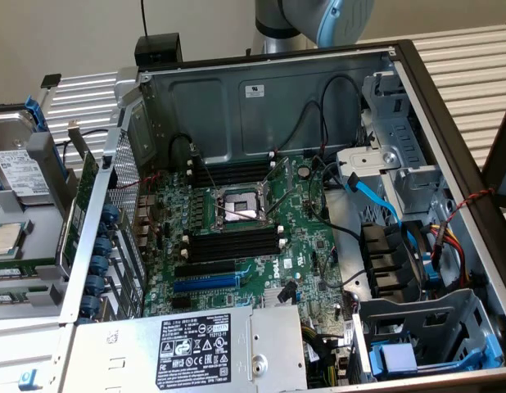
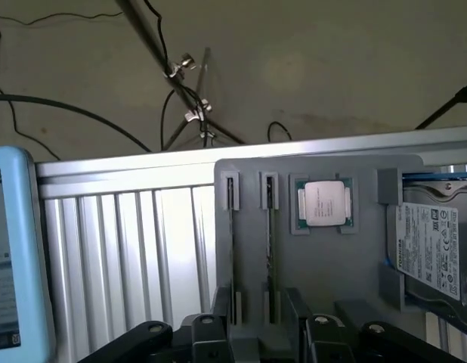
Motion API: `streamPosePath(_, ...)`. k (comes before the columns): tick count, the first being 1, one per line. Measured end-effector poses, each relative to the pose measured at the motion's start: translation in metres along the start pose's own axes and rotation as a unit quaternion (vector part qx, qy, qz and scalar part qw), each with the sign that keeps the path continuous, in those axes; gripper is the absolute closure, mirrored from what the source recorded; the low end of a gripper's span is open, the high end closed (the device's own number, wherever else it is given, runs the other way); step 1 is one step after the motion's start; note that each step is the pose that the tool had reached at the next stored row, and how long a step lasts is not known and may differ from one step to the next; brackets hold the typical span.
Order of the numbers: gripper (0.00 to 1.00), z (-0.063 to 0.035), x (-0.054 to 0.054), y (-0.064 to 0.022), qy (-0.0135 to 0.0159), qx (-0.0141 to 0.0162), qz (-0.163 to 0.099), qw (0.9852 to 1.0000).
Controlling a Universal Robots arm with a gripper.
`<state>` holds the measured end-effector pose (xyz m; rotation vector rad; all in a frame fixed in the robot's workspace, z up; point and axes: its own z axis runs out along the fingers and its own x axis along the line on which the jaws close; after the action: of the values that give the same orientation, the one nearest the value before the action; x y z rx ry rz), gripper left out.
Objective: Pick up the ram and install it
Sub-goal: 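Pick up the ram and move it above insertion slot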
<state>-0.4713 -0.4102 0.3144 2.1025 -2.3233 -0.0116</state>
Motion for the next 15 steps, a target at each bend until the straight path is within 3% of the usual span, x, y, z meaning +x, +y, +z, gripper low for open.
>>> streamPosePath(15, 0.58, 0.0273, 0.005, -0.0085, 0.0000, 0.0000, 0.000, 1.0000)
